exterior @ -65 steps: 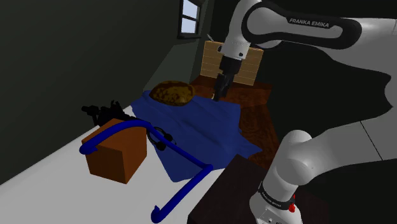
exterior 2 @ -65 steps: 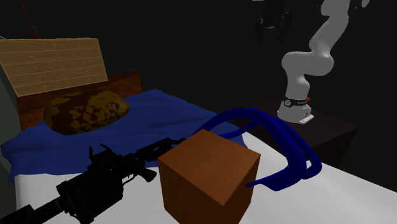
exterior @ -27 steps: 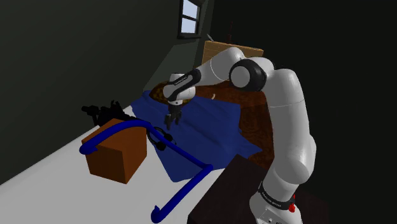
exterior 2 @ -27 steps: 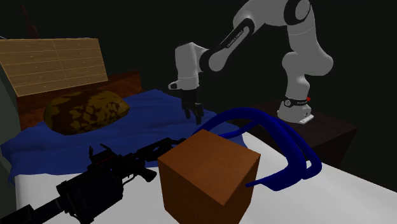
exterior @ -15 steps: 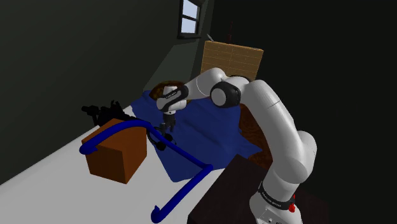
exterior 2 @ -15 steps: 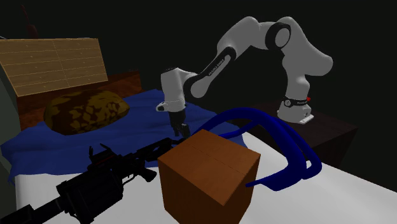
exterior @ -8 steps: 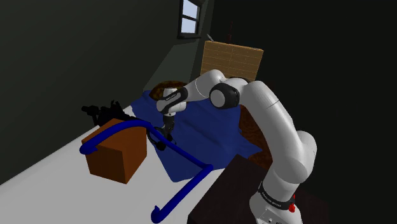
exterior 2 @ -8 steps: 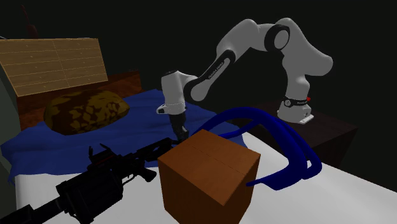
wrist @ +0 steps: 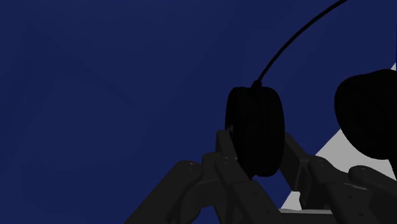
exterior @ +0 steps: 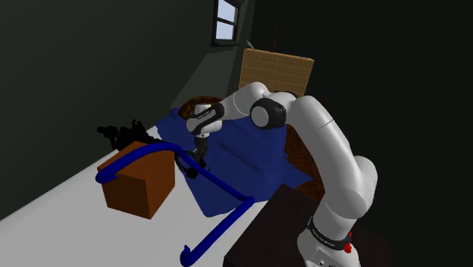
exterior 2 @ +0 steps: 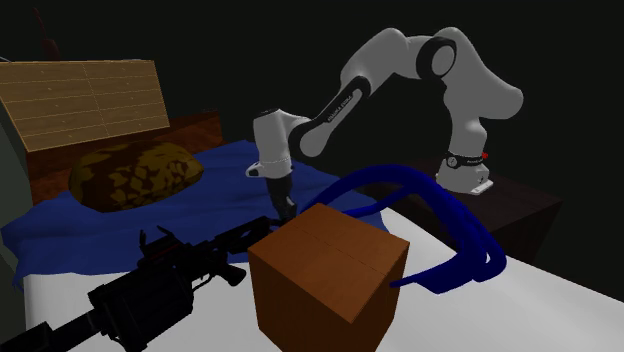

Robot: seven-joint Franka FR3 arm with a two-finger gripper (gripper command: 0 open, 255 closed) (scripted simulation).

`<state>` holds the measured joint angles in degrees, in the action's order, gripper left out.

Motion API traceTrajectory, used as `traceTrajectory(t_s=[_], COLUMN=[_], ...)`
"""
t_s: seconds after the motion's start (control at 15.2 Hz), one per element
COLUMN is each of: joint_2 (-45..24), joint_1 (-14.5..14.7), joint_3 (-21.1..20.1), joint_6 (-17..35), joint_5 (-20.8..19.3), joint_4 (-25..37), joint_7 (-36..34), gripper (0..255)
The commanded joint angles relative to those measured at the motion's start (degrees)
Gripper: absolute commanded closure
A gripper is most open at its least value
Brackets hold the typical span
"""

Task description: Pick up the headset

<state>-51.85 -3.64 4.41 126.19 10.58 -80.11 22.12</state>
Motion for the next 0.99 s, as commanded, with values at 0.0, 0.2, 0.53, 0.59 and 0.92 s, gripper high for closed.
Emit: traceTrajectory(t_s=[0.0,0.2,0.53,0.59,0.92], joint_2=[1.13,2.77,5.32,5.8,7.28], joint_1=[0.05,0.13,0.24,0.26,0.32], joint_3=[0.05,0.18,0.39,0.43,0.55], joint_6=[-0.61,-1.83,-4.0,-4.47,-5.95], joint_5=[-0.05,-0.2,-0.46,-0.52,-0.69], joint_4=[-0.4,-0.81,-1.18,-1.19,-1.18], joint_7=[-0.06,-0.22,-0.51,-0.57,-0.77], gripper=[255,255,255,255,255])
